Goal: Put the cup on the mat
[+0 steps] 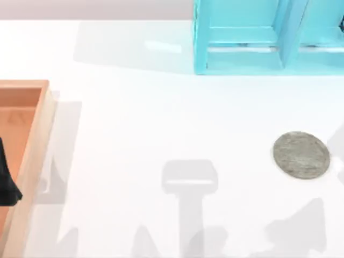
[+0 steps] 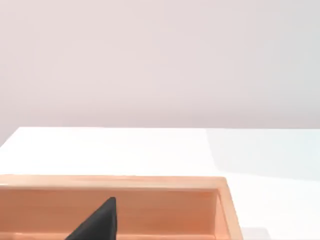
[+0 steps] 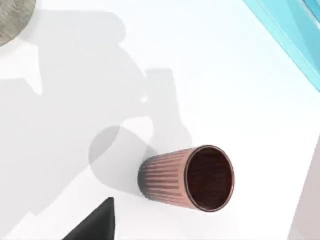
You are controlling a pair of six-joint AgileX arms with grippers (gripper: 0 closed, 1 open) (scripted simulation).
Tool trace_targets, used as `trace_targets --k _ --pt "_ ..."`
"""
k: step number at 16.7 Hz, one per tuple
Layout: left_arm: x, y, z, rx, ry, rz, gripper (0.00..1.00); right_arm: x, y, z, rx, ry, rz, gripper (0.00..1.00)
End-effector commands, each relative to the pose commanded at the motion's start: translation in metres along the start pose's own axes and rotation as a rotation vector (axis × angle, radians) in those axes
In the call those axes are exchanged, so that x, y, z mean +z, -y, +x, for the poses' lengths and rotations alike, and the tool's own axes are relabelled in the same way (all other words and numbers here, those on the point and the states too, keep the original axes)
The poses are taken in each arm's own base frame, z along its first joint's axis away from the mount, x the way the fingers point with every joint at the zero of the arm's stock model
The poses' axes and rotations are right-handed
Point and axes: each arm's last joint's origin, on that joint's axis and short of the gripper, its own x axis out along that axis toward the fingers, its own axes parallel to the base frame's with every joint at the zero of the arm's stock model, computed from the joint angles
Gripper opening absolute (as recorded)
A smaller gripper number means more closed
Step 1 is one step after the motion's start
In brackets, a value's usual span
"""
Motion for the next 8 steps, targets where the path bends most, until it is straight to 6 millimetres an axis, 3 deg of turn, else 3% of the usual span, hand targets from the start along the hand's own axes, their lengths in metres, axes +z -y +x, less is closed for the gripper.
trace_targets --k 4,8 --pt "0.000 0.000 0.000 0.000 0.000 0.000 1.00 0.015 0.046 0.041 0.322 -0.204 -0.364 1.00" --pt "0.000 0.000 0.000 0.000 0.000 0.000 1.00 0.018 0.084 0.083 0.604 -0.247 -0.611 1.00"
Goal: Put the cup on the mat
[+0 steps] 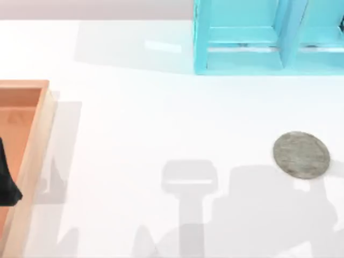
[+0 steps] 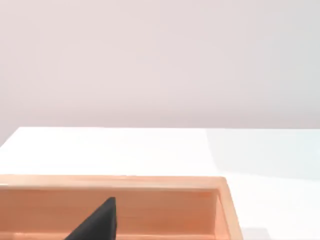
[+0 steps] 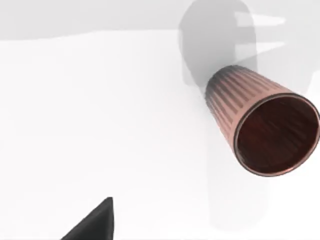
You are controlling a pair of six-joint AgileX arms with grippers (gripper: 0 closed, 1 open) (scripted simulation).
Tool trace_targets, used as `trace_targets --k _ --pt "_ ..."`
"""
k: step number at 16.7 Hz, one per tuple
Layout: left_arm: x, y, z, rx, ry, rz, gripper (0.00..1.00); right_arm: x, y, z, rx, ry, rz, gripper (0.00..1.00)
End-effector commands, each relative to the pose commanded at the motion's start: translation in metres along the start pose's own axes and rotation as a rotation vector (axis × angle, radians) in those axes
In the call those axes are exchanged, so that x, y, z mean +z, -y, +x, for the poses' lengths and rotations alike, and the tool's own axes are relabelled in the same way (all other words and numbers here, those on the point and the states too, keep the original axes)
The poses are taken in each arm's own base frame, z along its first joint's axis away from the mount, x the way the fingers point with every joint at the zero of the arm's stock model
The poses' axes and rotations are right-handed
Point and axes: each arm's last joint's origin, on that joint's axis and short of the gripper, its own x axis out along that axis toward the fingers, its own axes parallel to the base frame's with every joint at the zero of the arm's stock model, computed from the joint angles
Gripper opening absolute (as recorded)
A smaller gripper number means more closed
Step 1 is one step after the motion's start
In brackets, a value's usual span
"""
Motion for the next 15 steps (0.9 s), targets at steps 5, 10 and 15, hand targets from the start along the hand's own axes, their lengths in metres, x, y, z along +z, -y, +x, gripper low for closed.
trace_targets --k 5,10,15 --pt "0.000 0.000 0.000 0.000 0.000 0.000 1.00 -0.018 0.036 0.012 0.142 0.028 -0.183 1.00" --pt "0.000 0.000 0.000 0.000 0.000 0.000 1.00 -0.021 0.041 0.014 0.156 0.033 -0.202 1.00" --pt "0.000 0.000 0.000 0.000 0.000 0.000 1.00 -0.020 0.039 0.035 0.160 0.034 -0.202 1.00"
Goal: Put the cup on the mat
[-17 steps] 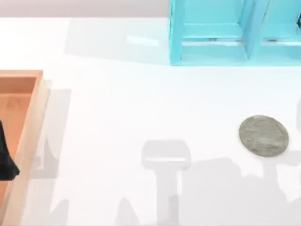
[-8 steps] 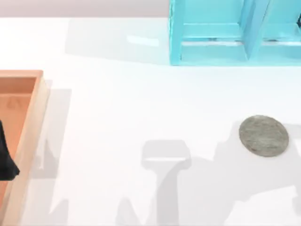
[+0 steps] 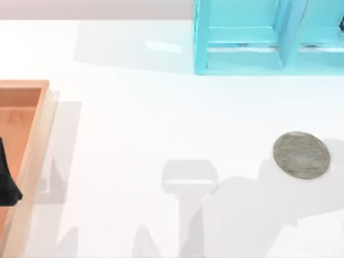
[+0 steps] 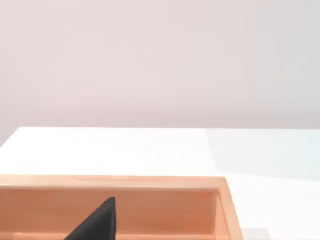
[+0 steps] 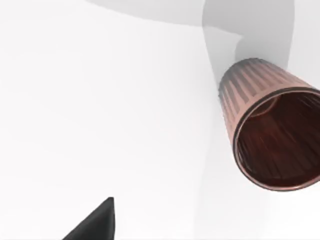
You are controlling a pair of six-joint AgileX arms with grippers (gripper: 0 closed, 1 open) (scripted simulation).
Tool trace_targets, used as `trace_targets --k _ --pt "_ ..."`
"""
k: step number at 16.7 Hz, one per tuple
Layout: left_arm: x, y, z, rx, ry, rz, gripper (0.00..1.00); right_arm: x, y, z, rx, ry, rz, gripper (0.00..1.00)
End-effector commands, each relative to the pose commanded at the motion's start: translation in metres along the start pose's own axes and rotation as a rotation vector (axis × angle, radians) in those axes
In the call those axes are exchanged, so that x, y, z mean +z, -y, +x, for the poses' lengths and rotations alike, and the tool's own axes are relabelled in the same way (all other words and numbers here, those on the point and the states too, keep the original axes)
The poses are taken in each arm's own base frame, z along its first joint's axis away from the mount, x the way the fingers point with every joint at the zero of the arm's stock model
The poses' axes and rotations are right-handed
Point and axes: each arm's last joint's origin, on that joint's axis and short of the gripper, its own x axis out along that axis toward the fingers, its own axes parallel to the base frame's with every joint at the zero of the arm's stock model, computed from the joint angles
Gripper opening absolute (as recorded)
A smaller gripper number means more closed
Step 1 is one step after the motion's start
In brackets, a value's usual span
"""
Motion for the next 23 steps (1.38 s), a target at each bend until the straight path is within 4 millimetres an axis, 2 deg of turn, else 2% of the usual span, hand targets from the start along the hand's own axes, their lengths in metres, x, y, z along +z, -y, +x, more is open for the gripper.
trace_targets --k 5,7,12,23 --pt "0.000 0.000 0.000 0.000 0.000 0.000 1.00 -0.001 0.002 0.060 -0.014 -0.005 0.000 1.00" --pt "0.000 0.000 0.000 0.000 0.000 0.000 1.00 -0.001 -0.001 0.075 -0.006 -0.002 -0.001 1.00" --pt "0.000 0.000 0.000 0.000 0.000 0.000 1.00 -0.001 -0.002 0.079 -0.004 -0.001 -0.001 1.00" --pt "0.000 0.000 0.000 0.000 0.000 0.000 1.00 -0.001 -0.002 0.079 -0.004 -0.001 -0.001 0.17"
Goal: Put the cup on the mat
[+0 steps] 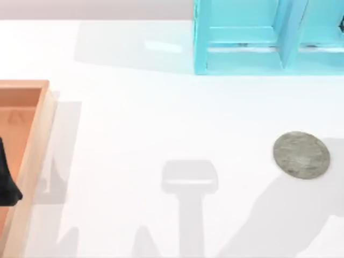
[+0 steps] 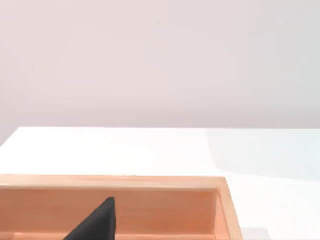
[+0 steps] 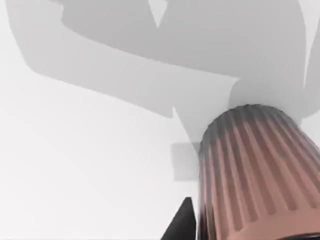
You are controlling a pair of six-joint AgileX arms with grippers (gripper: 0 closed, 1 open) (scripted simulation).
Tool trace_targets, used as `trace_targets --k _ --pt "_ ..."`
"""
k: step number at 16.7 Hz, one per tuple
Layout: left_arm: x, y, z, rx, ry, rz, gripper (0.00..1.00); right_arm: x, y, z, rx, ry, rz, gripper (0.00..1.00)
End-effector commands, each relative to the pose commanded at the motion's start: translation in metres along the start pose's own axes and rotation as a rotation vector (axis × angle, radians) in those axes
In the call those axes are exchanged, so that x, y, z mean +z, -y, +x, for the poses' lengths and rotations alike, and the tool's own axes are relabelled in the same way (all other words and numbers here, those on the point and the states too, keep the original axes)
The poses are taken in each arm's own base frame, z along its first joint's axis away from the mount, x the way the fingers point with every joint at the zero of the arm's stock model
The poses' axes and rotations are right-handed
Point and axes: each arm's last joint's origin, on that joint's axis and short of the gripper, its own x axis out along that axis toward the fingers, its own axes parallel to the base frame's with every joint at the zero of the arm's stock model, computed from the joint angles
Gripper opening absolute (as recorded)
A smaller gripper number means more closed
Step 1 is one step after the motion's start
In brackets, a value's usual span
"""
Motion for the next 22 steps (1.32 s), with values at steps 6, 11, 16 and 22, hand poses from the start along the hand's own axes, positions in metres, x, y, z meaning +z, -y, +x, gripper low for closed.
trace_targets --k 6,11,16,22 --pt "0.000 0.000 0.000 0.000 0.000 0.000 1.00 0.000 0.000 0.000 0.000 0.000 0.000 0.00" --pt "0.000 0.000 0.000 0.000 0.000 0.000 1.00 0.000 0.000 -0.001 -0.002 -0.001 0.000 0.00" --pt "0.000 0.000 0.000 0.000 0.000 0.000 1.00 0.007 0.008 -0.005 -0.007 0.000 0.078 0.00" --pt "0.000 0.000 0.000 0.000 0.000 0.000 1.00 0.042 0.034 -0.017 0.013 0.012 0.384 0.00"
